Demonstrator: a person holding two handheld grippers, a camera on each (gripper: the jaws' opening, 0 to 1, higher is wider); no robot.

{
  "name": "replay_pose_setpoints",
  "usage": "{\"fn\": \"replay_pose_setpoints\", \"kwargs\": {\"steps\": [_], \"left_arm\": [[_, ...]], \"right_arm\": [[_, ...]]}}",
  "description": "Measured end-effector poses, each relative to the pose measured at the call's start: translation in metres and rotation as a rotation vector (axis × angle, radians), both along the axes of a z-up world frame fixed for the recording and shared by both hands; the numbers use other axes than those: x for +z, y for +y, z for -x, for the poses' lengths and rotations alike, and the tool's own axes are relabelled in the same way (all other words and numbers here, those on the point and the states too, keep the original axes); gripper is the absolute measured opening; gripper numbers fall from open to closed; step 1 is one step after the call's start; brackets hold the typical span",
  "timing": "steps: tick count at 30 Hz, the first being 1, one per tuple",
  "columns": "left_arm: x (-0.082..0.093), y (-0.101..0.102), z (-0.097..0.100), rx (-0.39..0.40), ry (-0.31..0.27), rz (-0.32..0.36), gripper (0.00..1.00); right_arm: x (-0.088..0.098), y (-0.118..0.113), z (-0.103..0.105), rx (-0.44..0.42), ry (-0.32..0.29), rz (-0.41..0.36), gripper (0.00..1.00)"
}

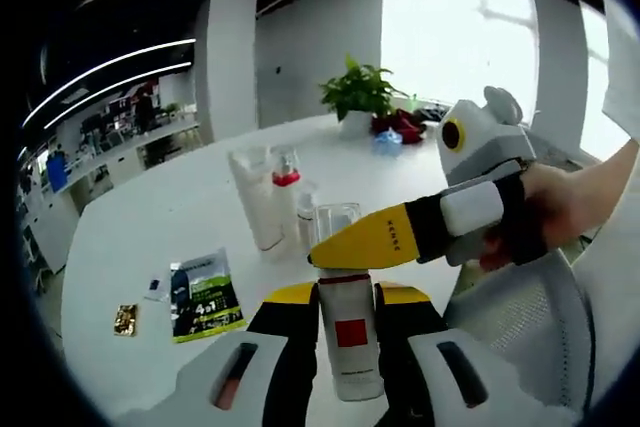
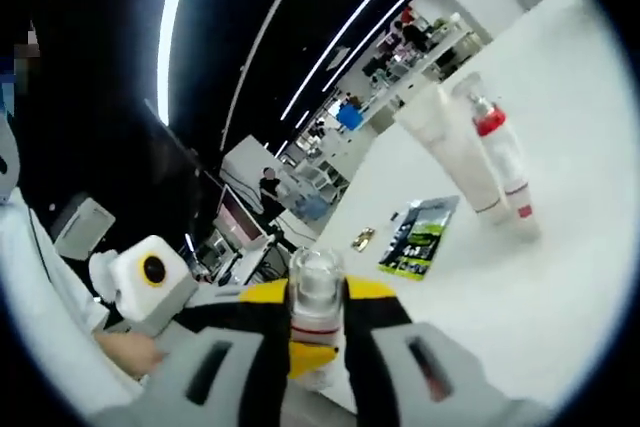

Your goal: Arrange the skincare products in the storage area until every visible bottle or jar stands upright without overlapping.

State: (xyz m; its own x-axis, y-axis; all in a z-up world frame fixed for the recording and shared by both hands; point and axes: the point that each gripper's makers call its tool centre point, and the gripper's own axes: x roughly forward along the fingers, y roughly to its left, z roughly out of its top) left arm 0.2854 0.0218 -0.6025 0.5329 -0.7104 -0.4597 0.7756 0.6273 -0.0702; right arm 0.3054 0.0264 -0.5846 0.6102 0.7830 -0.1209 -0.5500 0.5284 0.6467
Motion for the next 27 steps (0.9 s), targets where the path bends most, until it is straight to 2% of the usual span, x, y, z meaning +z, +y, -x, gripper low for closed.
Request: {"fn": "replay_pose_setpoints", "kwargs": {"steps": [2, 6, 10, 12, 13, 18, 21, 24, 27], "left_arm": [[-0.002, -0.003, 0.003, -0.031, 0.036, 0.018, 0.20], [-0.001, -0.007, 0.008, -0.095, 0.084, 0.053, 0.25], [0.002, -0.010, 0.017, -0.187, 0.144, 0.104, 0.26], [0.003, -0.011, 0.026, -0.259, 0.185, 0.122, 0.28], [0.002, -0.011, 0.028, -0.280, 0.185, 0.113, 0.29], [0.003, -0.013, 0.049, -0.430, 0.210, 0.103, 0.25], [0.002, -0.011, 0.054, -0.482, 0.215, 0.079, 0.23], [0.001, -0.008, 0.058, -0.523, 0.221, 0.058, 0.22], [0.000, -0.009, 0.059, -0.547, 0.215, 0.042, 0.20]], "right_arm": [[0.000, 0.000, 0.003, 0.039, -0.044, 0.053, 0.18], [0.007, -0.001, 0.008, 0.102, -0.090, 0.058, 0.18], [0.021, 0.005, 0.024, 0.262, -0.143, 0.034, 0.18], [0.021, 0.008, 0.031, 0.329, -0.166, 0.064, 0.18], [0.022, 0.011, 0.037, 0.386, -0.194, 0.087, 0.18], [0.024, 0.019, 0.052, 0.512, -0.246, 0.112, 0.18], [0.022, 0.022, 0.061, 0.598, -0.293, 0.157, 0.18], [0.023, 0.022, 0.066, 0.647, -0.314, 0.173, 0.18], [0.024, 0.021, 0.065, 0.661, -0.327, 0.179, 0.18]]}}
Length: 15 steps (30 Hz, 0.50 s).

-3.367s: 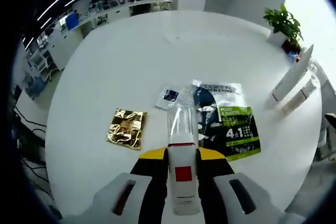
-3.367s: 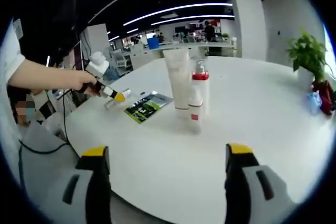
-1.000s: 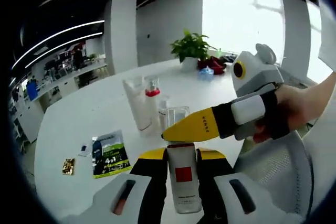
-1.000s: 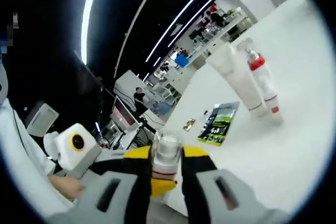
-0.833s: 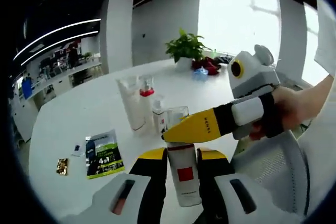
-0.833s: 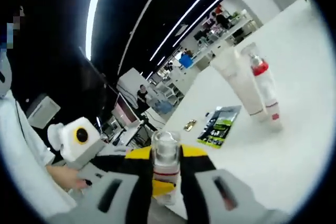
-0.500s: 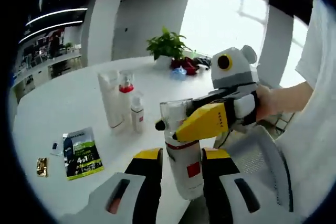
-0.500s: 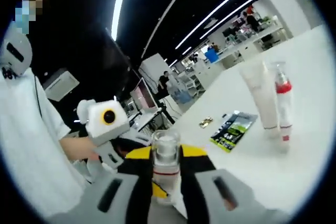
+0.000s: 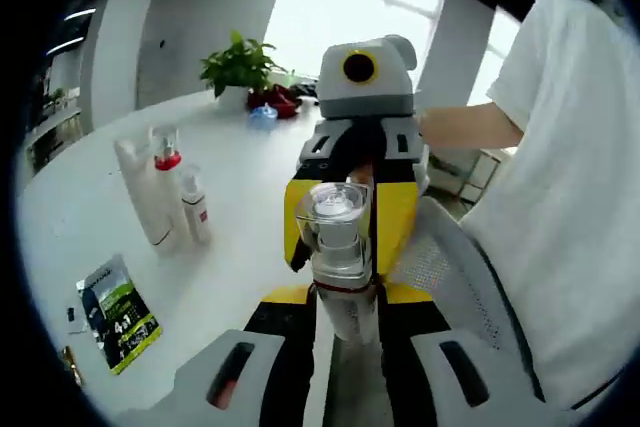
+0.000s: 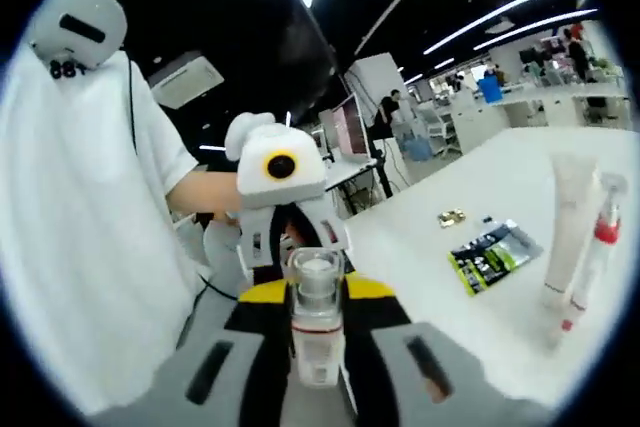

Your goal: Arrange the skincare products in the storage area until every visible bottle or jar stands upright without overlapping.

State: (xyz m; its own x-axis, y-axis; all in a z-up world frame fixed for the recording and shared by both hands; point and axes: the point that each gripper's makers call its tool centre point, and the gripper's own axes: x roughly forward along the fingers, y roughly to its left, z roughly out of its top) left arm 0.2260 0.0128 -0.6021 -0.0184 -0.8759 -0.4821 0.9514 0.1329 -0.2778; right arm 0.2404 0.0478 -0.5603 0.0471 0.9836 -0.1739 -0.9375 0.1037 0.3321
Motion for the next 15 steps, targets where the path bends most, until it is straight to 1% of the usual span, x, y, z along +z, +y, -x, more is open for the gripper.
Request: {"fn": "replay_pose_setpoints", "kwargs": {"steps": [7, 10, 14, 15], "left_arm": [[0.001, -0.006, -0.004, -0.001, -0.025, -0.001, 0.19], [0.000, -0.007, -0.009, 0.013, -0.062, -0.013, 0.19], [-0.001, -0.008, -0.026, 0.071, -0.113, -0.024, 0.18], [-0.002, -0.007, -0.033, 0.093, -0.135, -0.032, 0.17]], "right_arm": [[0.002, -0.003, -0.003, -0.002, -0.011, -0.002, 0.18], [0.002, -0.005, -0.008, -0.024, -0.020, -0.003, 0.18], [0.002, -0.007, -0.020, -0.097, -0.026, 0.000, 0.20], [0.000, -0.009, -0.027, -0.141, -0.036, 0.009, 0.21]]}}
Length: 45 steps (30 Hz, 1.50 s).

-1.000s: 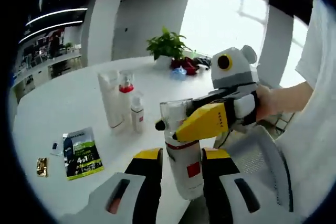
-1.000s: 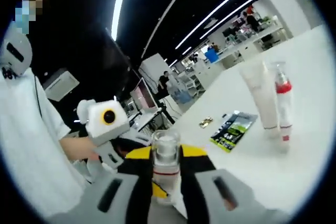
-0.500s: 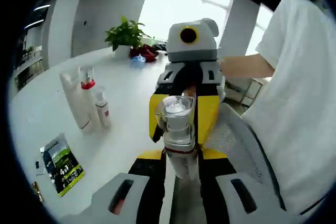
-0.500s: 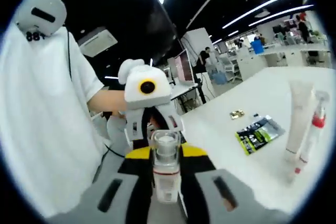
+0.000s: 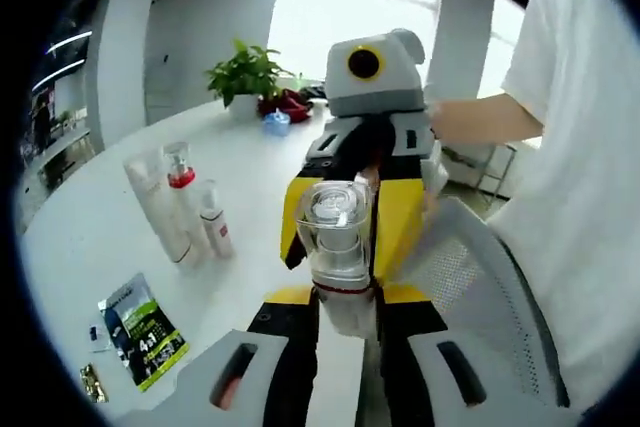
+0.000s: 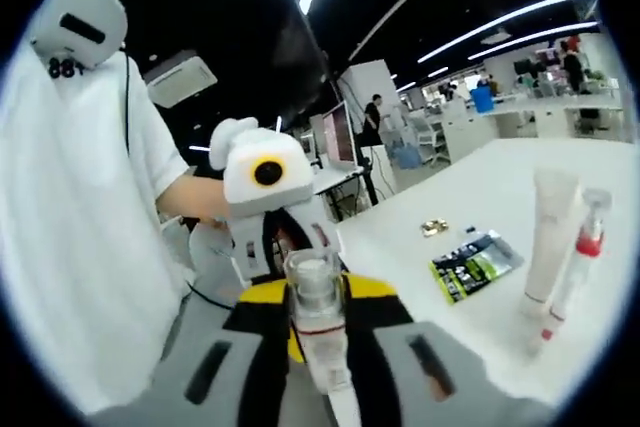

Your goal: Arrange the skincare products in the storage area until every visible bottle or jar stands upright without overlapping.

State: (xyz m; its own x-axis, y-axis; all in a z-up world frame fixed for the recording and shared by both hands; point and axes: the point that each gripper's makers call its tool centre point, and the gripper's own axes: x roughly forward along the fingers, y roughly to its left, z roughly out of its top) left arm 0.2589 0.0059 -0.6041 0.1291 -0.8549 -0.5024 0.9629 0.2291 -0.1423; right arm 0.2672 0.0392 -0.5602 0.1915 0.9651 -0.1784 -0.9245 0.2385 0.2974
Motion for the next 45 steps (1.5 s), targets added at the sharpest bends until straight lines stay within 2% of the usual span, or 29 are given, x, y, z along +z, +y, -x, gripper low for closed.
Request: {"fn": "replay_pose_setpoints", "kwargs": {"steps": [6, 13, 21, 27, 42, 45], "left_arm": [[-0.009, -0.002, -0.017, 0.025, -0.058, -0.036, 0.17], [-0.029, -0.007, -0.029, -0.004, -0.109, -0.092, 0.17], [-0.057, -0.013, -0.038, -0.024, -0.094, -0.112, 0.17], [-0.073, -0.015, -0.041, -0.040, -0.087, -0.129, 0.17], [-0.092, -0.013, -0.050, -0.044, -0.074, -0.143, 0.17], [-0.091, -0.015, -0.053, -0.036, -0.070, -0.124, 0.17]], "right_arm": [[-0.011, -0.005, -0.013, -0.112, -0.015, 0.035, 0.23], [-0.032, -0.013, -0.024, -0.186, -0.032, 0.117, 0.24], [-0.060, -0.021, -0.036, -0.268, 0.010, 0.163, 0.25], [-0.069, -0.024, -0.040, -0.294, 0.038, 0.161, 0.27], [-0.082, -0.033, -0.046, -0.326, 0.041, 0.204, 0.45], [-0.085, -0.037, -0.046, -0.340, 0.044, 0.212, 0.49]]}}
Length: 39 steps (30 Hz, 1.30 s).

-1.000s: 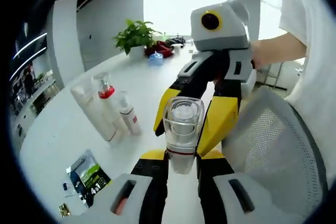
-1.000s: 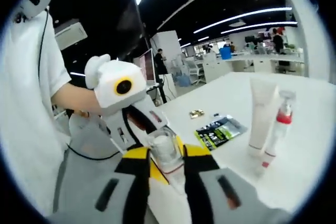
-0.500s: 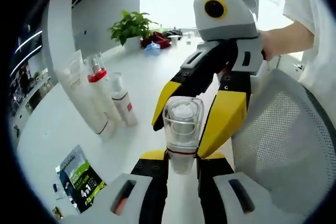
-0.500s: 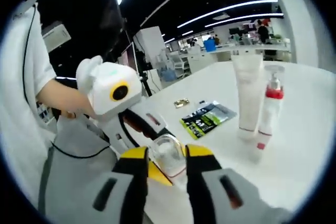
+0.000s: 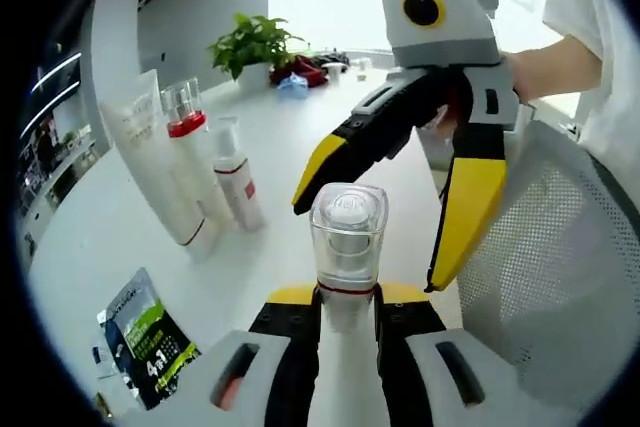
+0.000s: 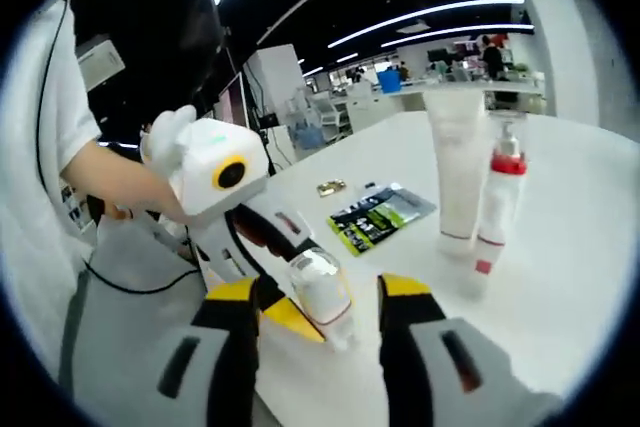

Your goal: Arrange the skincare products in the storage area until every visible bottle or jar stands upright without overlapping.

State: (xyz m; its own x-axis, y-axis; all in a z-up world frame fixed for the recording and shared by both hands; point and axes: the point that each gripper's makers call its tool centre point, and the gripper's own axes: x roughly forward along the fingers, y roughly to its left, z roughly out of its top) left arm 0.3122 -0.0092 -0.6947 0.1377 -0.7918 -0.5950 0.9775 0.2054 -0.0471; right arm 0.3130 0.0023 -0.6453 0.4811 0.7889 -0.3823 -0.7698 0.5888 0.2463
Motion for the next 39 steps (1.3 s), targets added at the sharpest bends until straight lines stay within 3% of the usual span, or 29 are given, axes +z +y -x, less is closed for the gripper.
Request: {"fn": "replay_pose_setpoints", "kwargs": {"steps": [10, 15, 33, 39], "left_arm": [[0.000, -0.005, -0.021, 0.002, -0.018, 0.024, 0.17], [0.000, -0.007, -0.036, 0.014, -0.024, 0.033, 0.17], [0.001, -0.020, -0.093, 0.025, -0.042, 0.031, 0.16], [0.002, -0.028, -0.098, -0.018, -0.045, 0.034, 0.16]], "right_arm": [[-0.010, -0.021, -0.008, -0.093, -0.001, 0.031, 0.73], [-0.013, -0.033, -0.010, -0.132, 0.001, 0.045, 0.78], [-0.024, -0.068, -0.001, -0.237, 0.043, 0.062, 0.82], [-0.024, -0.073, 0.000, -0.256, 0.046, 0.062, 0.81]]}}
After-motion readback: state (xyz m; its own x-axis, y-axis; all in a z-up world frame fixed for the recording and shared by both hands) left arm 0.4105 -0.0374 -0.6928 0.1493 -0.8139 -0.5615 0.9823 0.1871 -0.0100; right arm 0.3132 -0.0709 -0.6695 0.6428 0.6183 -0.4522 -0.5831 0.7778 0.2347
